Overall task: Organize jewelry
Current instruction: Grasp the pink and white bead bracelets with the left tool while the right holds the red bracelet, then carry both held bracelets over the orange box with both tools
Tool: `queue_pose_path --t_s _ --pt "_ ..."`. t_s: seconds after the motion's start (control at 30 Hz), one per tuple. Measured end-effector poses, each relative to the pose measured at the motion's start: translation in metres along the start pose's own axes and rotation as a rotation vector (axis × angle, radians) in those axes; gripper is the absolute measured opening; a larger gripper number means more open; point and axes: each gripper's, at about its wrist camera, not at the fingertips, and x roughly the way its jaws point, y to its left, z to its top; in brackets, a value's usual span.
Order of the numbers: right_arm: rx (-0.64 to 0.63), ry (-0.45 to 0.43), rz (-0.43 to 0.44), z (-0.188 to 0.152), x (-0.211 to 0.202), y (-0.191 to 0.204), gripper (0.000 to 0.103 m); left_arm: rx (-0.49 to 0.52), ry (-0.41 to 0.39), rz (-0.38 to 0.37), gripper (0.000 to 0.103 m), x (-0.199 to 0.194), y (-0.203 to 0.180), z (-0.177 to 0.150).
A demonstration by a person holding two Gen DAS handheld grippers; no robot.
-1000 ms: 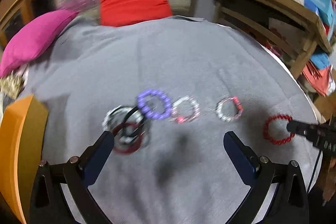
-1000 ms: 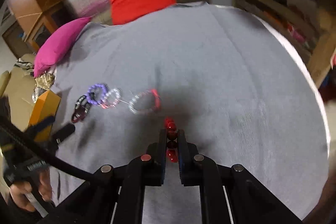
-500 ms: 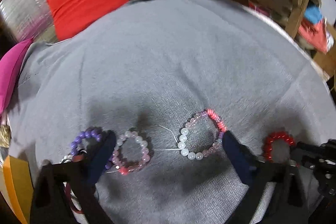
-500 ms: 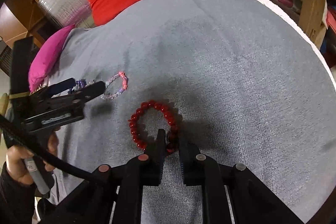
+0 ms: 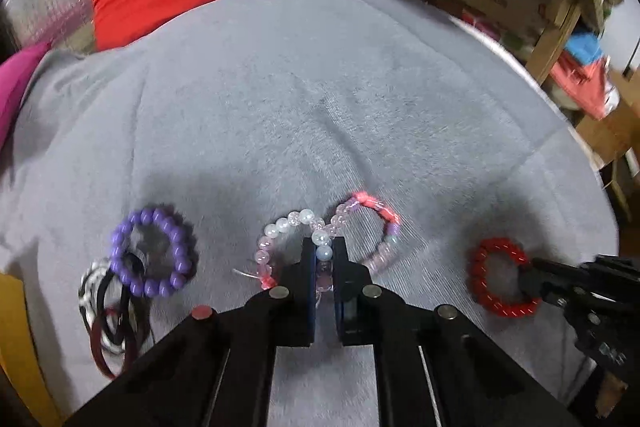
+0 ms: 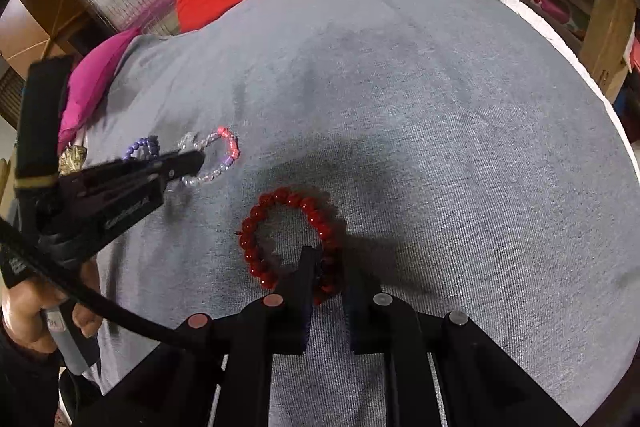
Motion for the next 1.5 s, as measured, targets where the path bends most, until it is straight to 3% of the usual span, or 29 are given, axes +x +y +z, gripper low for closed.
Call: queue_pose_path --t_s 0.43,0.9,1.27,1.5 --pt "0.015 -0.093 0.11 -0.012 -0.045 0.019 0.01 -0.153 -0.154 -0.004 0.008 -0.089 0.048 -0.059" --pt "-0.061 -0.143 0.174 -0.02 -0.085 0.076 0.01 -0.336 -0.206 0.068 0.008 -0.144 0.104 -0.12" --pt "-0.159 -0.129 0.217 -0.022 -0.081 0.139 0.01 -0.484 -0.257 0.18 0.008 -0.191 0.165 -0.16" --pt "-0.253 -0.115 0.262 -0.018 -0.073 0.199 0.01 -0.61 -0.269 0.256 0.008 -0.214 0.213 -0.194"
